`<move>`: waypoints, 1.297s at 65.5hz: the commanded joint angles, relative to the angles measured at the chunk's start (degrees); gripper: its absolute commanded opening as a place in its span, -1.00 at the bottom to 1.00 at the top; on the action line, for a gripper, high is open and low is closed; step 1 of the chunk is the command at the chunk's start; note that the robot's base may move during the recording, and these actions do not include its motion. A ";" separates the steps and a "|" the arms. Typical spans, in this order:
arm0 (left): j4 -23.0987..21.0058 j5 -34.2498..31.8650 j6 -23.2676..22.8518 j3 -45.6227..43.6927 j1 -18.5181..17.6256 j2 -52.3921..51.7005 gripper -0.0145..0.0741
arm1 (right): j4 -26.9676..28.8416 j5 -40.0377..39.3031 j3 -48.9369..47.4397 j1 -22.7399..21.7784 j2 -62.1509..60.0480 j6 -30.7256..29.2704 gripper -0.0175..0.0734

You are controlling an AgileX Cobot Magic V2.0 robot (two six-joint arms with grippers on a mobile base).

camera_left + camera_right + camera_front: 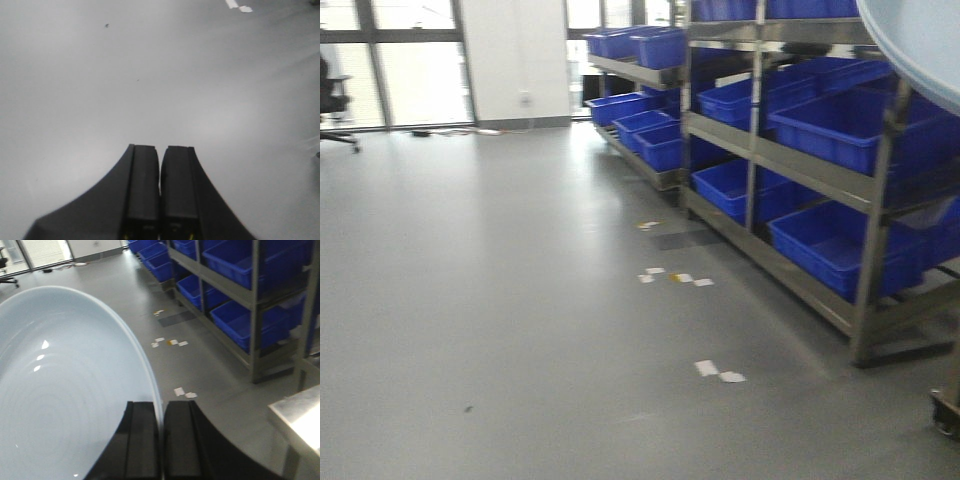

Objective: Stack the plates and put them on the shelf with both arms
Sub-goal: 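Drive the base toward the blue-bin shelving rack holding the plates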

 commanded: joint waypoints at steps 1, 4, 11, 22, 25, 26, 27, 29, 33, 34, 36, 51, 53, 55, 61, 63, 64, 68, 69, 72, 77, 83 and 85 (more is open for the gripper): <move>-0.19 -3.44 0.03 -1.48 -0.43 -0.25 -0.49 | -0.38 -5.98 -1.81 -0.31 0.20 -0.15 -0.49; -0.19 -3.44 0.03 -1.48 -0.43 -0.25 -0.49 | -0.38 -5.98 -1.81 -0.31 0.20 -0.15 -0.49; -0.19 -3.44 0.03 -1.48 -0.43 -0.25 -0.49 | -0.38 -5.98 -1.81 -0.31 0.20 -0.15 -0.49; -0.19 -3.44 0.03 -1.48 -0.43 -0.25 -0.49 | -0.38 -5.98 -1.81 -0.31 0.20 -0.15 -0.49; -0.19 -3.44 0.03 -1.48 -0.43 -0.25 -0.49 | -0.38 -5.98 -1.81 -0.31 0.20 -0.15 -0.49; -0.19 -3.44 0.03 -1.48 -0.43 -0.25 -0.49 | -0.38 -5.98 -1.81 -0.31 0.20 -0.15 -0.49; -0.19 -3.44 0.03 -1.48 -0.43 -0.25 -0.49 | -0.38 -5.98 -1.81 -0.31 0.20 -0.15 -0.49; -0.19 -3.44 0.03 -1.48 -0.43 -0.25 -0.49 | -0.38 -5.98 -1.81 -0.31 0.20 -0.15 -0.49; -0.19 -3.44 0.03 -1.48 -0.43 -0.25 -0.49 | -0.38 -5.98 -1.81 -0.31 0.20 -0.15 -0.49; -0.19 -3.44 0.03 -1.48 -0.43 -0.25 -0.49 | -0.38 -5.98 -1.81 -0.31 0.20 -0.15 -0.49; -0.19 -3.44 0.03 -1.48 -0.43 -0.25 -0.49 | -0.38 -5.98 -1.81 -0.31 0.20 -0.15 -0.49; -0.19 -3.44 0.03 -1.48 -0.43 -0.25 -0.49 | -0.38 -5.98 -1.81 -0.25 0.20 -0.15 -0.49; -0.19 -3.44 0.03 -1.48 -0.43 -0.25 -0.49 | -0.38 -5.98 -1.81 -0.26 0.26 -0.15 -0.49; -0.19 -3.44 0.03 -1.48 -0.43 -0.25 -0.49 | -0.38 -5.98 -1.81 -0.26 0.26 -0.15 -0.49; -0.19 -3.44 0.03 -1.48 -0.43 -0.25 -0.49 | -0.38 -5.98 -1.81 -0.26 0.26 -0.15 -0.49; -0.19 -3.44 0.03 -1.48 -0.43 -0.25 -0.49 | -0.38 -5.98 -1.81 -0.26 0.26 -0.15 -0.49; -0.19 -3.44 0.03 -1.48 -0.43 -0.25 -0.49 | -0.38 -5.98 -1.81 -0.26 0.26 -0.15 -0.49; -0.19 -3.44 0.03 -1.48 -0.43 -0.25 -0.49 | -0.38 -5.98 -1.81 -0.26 0.26 -0.15 -0.49; -0.19 -3.44 0.03 -1.48 -0.43 -0.25 -0.49 | -0.38 -5.98 -1.81 -0.26 0.26 -0.15 -0.49; -0.19 -3.44 0.03 -1.48 -0.43 -0.25 -0.49 | -0.38 -5.98 -1.81 -0.26 0.26 -0.15 -0.49; -0.19 -3.44 0.03 -1.48 -0.43 -0.25 -0.49 | -0.38 -5.98 -1.81 -0.26 0.26 -0.15 -0.49; -0.19 -3.44 0.03 -1.48 -0.43 -0.25 -0.49 | -0.38 -5.98 -1.81 -0.26 0.26 -0.15 -0.49; -0.19 -3.44 0.03 -1.48 -0.43 -0.25 -0.49 | -0.38 -5.98 -1.81 -0.26 0.26 -0.15 -0.49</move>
